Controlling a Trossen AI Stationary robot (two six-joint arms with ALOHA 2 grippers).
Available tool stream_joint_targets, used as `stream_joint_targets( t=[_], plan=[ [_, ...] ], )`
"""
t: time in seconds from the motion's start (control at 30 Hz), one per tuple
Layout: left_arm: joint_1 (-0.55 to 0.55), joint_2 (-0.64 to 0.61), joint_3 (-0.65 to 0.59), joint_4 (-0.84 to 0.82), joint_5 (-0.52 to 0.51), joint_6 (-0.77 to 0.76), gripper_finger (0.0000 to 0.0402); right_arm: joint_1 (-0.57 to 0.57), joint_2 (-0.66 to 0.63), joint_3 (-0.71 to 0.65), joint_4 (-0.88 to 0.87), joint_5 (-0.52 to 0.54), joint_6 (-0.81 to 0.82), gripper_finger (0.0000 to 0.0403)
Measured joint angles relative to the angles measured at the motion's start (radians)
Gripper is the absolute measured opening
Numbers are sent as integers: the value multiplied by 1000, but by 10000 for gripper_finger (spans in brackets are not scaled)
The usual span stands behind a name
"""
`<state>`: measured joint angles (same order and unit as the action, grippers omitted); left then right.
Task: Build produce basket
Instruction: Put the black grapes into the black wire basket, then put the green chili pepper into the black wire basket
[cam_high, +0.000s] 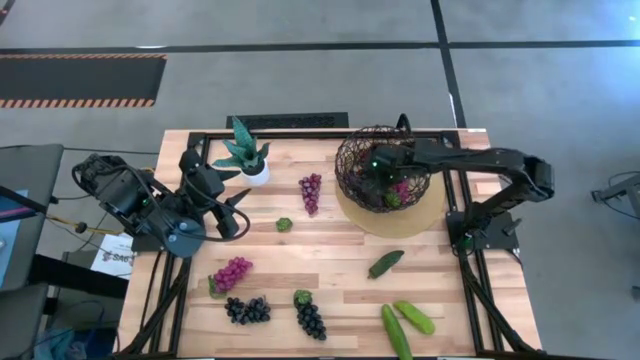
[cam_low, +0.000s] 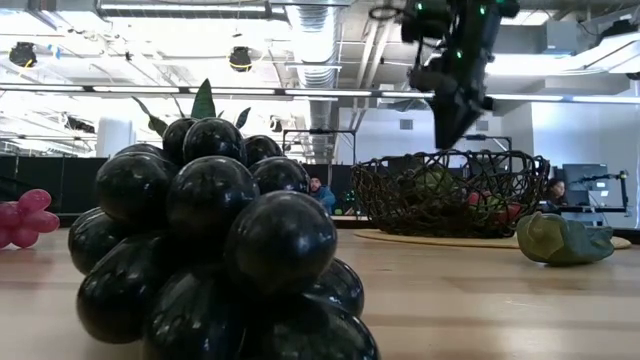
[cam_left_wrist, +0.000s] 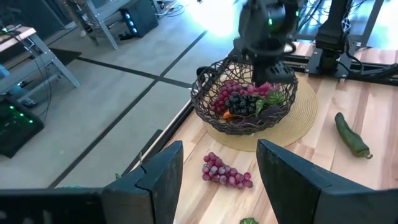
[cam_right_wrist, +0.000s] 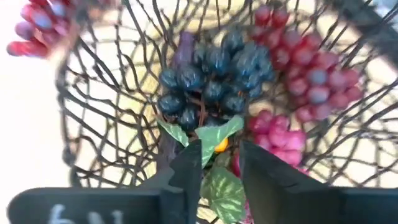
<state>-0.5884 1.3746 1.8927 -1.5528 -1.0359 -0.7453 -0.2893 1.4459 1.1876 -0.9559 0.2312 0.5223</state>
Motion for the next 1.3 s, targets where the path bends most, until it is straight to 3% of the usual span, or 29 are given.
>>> stream_joint_targets(
  t=[0.1,0.3,0.4,0.53,0.8,1.07,1.3],
  plan=[
    [0,0,0,0,0,0,193,1,0,90,-86,-16,7,158],
    [0,0,0,0,0,0,193,87,0,237,-163,-262,38,197],
    [0,0,0,0,0,0,193,176,0,269,-177,-333,63,202],
    [0,0,0,0,0,0,193,328,0,276,-257,-344,168,198],
    [0,0,0,0,0,0,193,620,0,276,-386,-341,552,187],
    [0,0,0,6,-1,-9,193,850,18,254,-392,-334,943,195],
    [0,0,0,58,-31,17,193,990,60,226,-339,-322,1140,197]
  ],
)
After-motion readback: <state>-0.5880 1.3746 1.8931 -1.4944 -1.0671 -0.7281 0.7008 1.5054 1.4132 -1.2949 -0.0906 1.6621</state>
